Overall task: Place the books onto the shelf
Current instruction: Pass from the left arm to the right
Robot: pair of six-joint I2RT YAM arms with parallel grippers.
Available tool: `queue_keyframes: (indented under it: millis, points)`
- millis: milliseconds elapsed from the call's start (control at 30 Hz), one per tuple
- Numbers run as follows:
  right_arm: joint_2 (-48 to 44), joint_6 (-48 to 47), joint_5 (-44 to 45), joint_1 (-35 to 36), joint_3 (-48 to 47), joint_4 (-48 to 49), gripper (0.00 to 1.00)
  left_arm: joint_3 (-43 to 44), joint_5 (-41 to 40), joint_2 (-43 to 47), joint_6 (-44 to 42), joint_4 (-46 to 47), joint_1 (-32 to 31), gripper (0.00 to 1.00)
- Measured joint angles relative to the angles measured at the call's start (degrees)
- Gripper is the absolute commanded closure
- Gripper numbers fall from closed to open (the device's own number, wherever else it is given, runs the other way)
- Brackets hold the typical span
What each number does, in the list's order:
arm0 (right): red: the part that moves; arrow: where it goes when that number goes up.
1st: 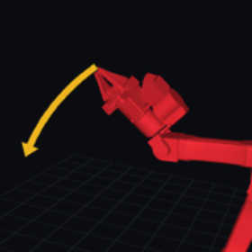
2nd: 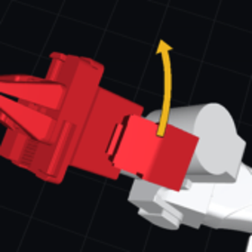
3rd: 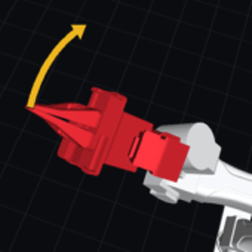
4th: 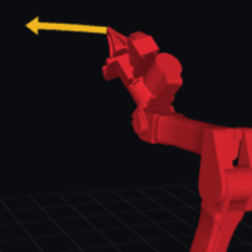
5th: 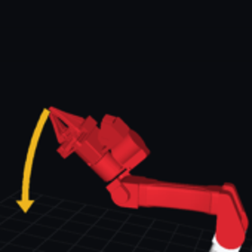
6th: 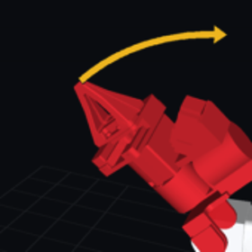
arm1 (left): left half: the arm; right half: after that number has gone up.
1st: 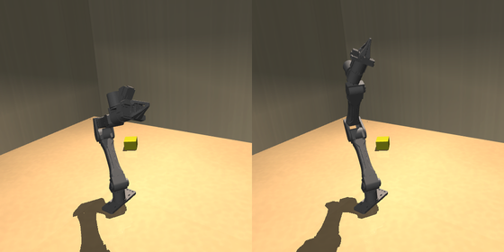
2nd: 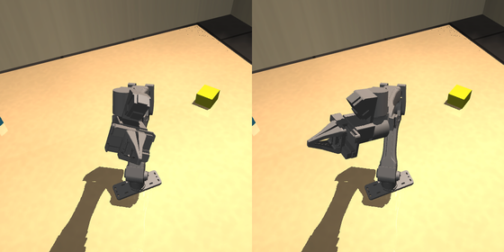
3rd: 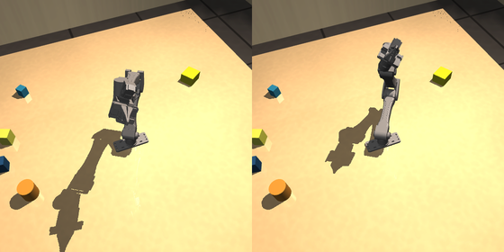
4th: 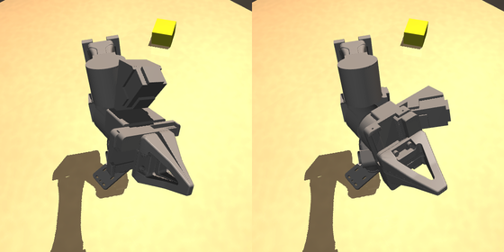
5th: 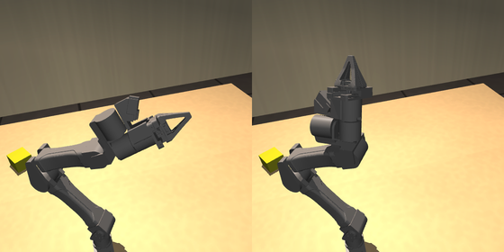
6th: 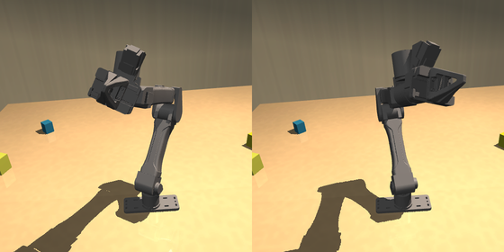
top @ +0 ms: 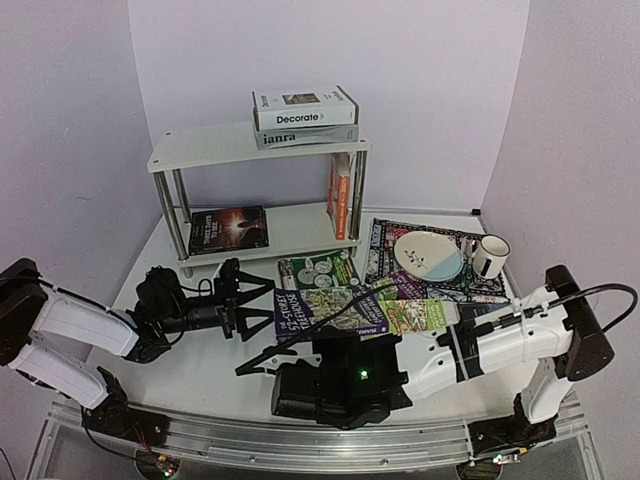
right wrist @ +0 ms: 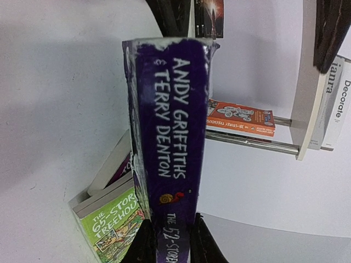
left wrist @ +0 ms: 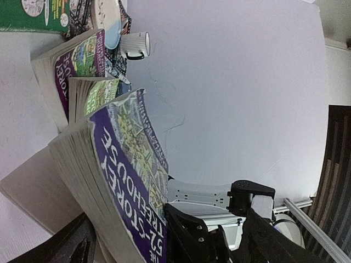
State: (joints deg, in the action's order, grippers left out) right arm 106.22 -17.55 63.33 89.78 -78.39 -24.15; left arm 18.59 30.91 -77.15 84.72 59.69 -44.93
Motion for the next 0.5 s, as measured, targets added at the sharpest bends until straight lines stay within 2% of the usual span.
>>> queue_keyframes:
  millis: [200,367,500]
  points:
    - [-4.10,3.07,-3.53,-2.44,0.84,-0.33,1.00,-0.73,-0.37,11.62,-3.87,-8.57,4.28,0.03]
    - [-6.41,7.01,-6.87,-7.32,0.86,0.41,1.00,0.49,-2.90,22.23,-10.46,-23.36,7.34,0.02]
    - [-9.62,10.42,-10.08,-12.35,1.91,3.91,1.00,2.72,-6.19,27.35,-15.79,-34.48,7.99,0.02]
